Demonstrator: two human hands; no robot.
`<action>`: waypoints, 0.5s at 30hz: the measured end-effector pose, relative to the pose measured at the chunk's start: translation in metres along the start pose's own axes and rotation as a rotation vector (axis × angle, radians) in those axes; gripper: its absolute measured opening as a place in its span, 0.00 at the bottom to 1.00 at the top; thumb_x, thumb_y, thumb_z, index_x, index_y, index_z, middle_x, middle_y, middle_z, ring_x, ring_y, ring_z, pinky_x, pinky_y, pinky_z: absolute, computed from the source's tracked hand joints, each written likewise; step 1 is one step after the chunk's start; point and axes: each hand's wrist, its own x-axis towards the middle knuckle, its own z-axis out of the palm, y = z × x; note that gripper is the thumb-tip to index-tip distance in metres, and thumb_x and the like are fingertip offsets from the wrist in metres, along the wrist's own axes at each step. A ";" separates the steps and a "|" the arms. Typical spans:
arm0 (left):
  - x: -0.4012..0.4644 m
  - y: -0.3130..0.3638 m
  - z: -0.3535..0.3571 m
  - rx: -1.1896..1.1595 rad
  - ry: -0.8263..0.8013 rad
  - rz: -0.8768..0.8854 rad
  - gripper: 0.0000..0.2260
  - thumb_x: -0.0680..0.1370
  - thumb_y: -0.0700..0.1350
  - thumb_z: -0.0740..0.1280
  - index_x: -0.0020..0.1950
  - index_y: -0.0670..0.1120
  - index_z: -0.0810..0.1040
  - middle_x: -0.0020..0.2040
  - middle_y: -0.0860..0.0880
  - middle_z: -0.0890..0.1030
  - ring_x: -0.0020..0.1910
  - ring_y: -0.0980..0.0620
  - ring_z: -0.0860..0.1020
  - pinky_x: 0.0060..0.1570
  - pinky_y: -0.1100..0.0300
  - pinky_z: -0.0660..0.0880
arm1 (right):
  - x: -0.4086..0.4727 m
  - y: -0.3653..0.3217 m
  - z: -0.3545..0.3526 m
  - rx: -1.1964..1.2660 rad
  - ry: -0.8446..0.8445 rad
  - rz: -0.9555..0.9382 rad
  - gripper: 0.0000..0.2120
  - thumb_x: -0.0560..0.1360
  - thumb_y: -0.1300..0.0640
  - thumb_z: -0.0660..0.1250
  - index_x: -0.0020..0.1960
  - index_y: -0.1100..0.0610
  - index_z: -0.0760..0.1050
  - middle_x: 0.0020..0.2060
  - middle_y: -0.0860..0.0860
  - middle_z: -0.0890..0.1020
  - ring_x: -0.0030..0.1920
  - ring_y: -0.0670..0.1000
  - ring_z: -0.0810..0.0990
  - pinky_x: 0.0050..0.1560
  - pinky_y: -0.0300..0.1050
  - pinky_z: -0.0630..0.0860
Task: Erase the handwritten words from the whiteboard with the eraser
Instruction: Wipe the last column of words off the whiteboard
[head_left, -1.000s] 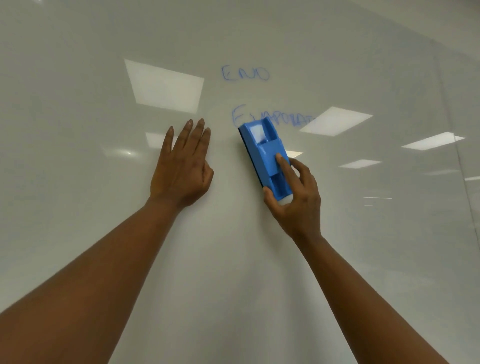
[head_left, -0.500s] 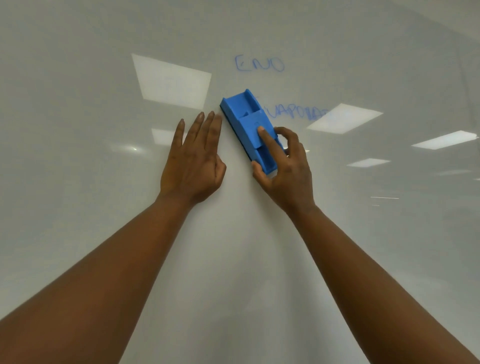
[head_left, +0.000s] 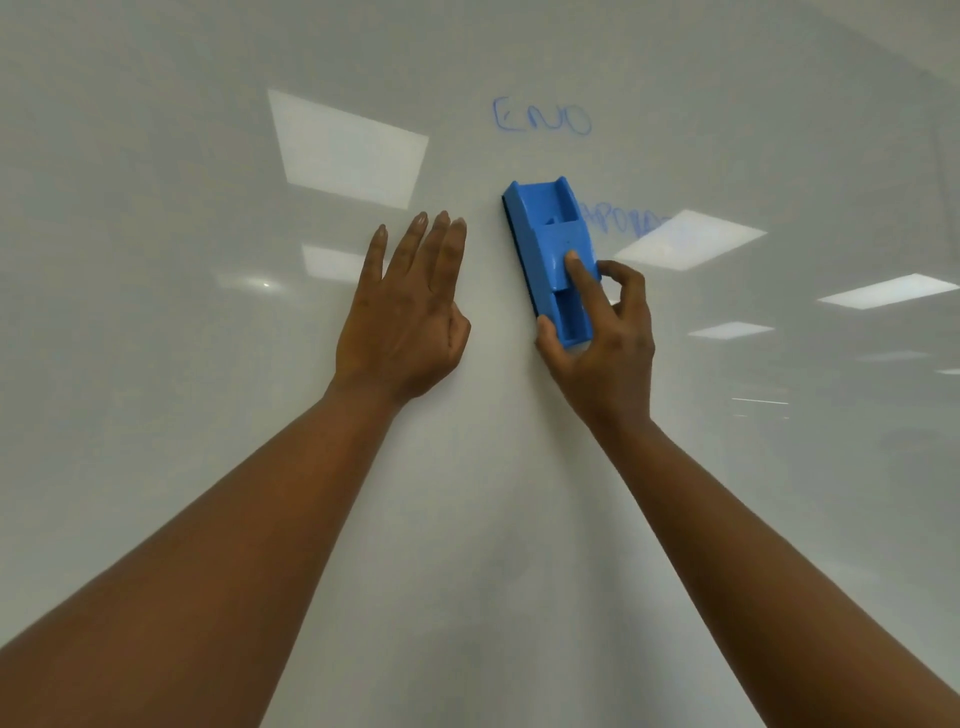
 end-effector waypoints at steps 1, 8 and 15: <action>0.000 0.000 0.000 0.004 -0.002 0.000 0.29 0.75 0.44 0.52 0.76 0.38 0.53 0.75 0.39 0.60 0.74 0.42 0.58 0.73 0.44 0.50 | 0.003 -0.002 0.001 -0.007 -0.009 -0.017 0.28 0.71 0.56 0.70 0.68 0.58 0.68 0.60 0.62 0.71 0.57 0.58 0.73 0.51 0.41 0.70; 0.002 -0.002 0.000 0.066 -0.041 -0.007 0.29 0.75 0.47 0.47 0.76 0.40 0.54 0.76 0.42 0.57 0.75 0.44 0.55 0.74 0.46 0.47 | 0.032 0.009 0.000 -0.033 -0.011 0.034 0.27 0.73 0.55 0.68 0.70 0.55 0.65 0.63 0.59 0.68 0.59 0.56 0.70 0.52 0.40 0.68; 0.002 -0.001 0.000 0.068 -0.048 -0.013 0.29 0.75 0.47 0.47 0.76 0.40 0.53 0.76 0.41 0.57 0.75 0.44 0.55 0.74 0.46 0.48 | 0.019 -0.019 0.014 -0.027 0.027 0.026 0.29 0.72 0.54 0.69 0.70 0.58 0.65 0.62 0.62 0.69 0.58 0.57 0.71 0.51 0.38 0.66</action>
